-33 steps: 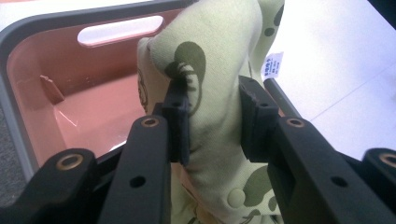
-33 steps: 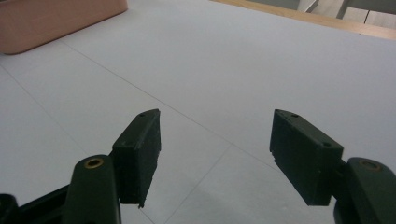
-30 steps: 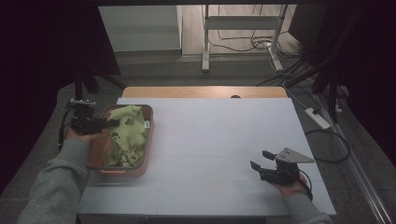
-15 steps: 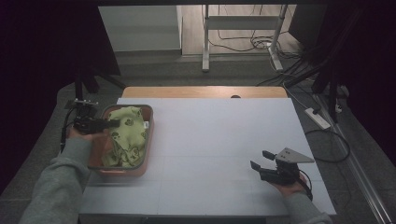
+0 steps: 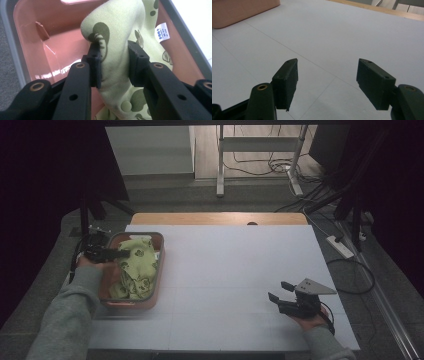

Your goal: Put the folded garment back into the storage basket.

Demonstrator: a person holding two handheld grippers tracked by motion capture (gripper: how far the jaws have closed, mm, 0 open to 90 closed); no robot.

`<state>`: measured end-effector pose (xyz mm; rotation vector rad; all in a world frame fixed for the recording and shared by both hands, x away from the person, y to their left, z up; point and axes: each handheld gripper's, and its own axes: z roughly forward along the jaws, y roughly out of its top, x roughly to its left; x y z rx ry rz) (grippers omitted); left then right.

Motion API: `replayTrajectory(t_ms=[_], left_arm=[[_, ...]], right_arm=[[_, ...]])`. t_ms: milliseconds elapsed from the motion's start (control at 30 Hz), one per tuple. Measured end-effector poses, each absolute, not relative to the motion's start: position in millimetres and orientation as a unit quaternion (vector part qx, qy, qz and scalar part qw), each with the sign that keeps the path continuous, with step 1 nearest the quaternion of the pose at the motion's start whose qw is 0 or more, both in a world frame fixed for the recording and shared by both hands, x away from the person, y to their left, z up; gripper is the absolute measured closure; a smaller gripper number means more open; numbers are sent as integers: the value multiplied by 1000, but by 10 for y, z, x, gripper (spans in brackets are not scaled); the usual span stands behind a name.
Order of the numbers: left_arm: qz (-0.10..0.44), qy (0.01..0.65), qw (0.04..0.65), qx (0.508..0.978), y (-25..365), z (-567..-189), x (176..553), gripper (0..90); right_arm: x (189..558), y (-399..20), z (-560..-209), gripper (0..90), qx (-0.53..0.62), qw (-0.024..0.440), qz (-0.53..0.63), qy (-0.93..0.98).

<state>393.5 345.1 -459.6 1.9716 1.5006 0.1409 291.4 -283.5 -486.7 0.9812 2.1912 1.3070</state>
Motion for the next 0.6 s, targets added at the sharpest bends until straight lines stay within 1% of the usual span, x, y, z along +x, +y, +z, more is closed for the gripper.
replayTrajectory(t_ms=[267, 600], left_arm=[[42, 571, 321, 754, 3477, -4647, 3975, 679], [47, 575, 302, 759, 3485, -4695, 4002, 678]], right_arm=[[2915, -2836, -4868, 341, 351, 202, 467, 786], [2916, -2837, -4871, 341, 352, 202, 467, 786]])
